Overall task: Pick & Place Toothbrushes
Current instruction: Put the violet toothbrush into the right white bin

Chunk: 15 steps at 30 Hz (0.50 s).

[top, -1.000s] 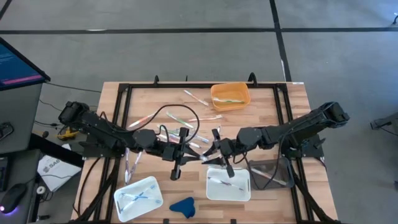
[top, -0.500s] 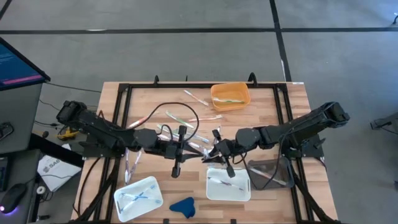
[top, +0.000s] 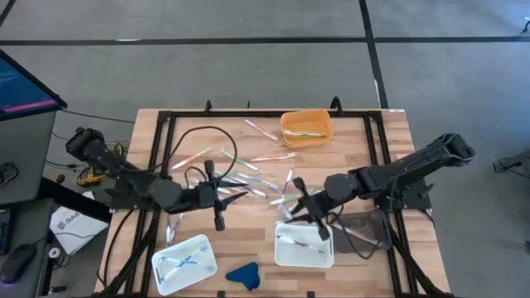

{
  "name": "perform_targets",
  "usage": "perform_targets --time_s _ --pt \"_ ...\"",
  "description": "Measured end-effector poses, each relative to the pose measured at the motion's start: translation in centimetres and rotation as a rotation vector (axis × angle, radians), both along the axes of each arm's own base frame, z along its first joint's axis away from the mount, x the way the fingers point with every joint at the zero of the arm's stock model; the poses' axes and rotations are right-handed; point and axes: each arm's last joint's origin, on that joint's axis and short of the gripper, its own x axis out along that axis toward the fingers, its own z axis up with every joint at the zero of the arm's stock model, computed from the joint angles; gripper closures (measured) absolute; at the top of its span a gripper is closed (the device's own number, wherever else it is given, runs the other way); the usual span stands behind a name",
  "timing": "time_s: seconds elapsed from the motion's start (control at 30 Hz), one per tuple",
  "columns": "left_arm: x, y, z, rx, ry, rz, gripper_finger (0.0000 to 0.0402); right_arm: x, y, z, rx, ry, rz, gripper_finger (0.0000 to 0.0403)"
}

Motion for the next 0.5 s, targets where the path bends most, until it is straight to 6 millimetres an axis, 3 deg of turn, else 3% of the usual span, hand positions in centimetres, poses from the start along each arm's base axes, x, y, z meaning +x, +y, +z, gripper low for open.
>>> perform_targets --time_s 0.17,0.33,0.5 --pt "-0.1 -0.4 -0.1 0.003 0.006 -0.009 0.0325 -0.8 1.1 -0.6 -0.121 0.064 0.080 0.0390" --pt "-0.1 -0.4 -0.2 -0.006 0.010 -0.008 0.0325 0.0 2.3 -0.4 -0.039 0.330 -0.015 0.0390" --pt "-0.1 -0.4 -0.3 -0.010 0.013 -0.007 0.0325 1.3 4.8 -0.9 -0.149 0.570 -0.102 0.0390"
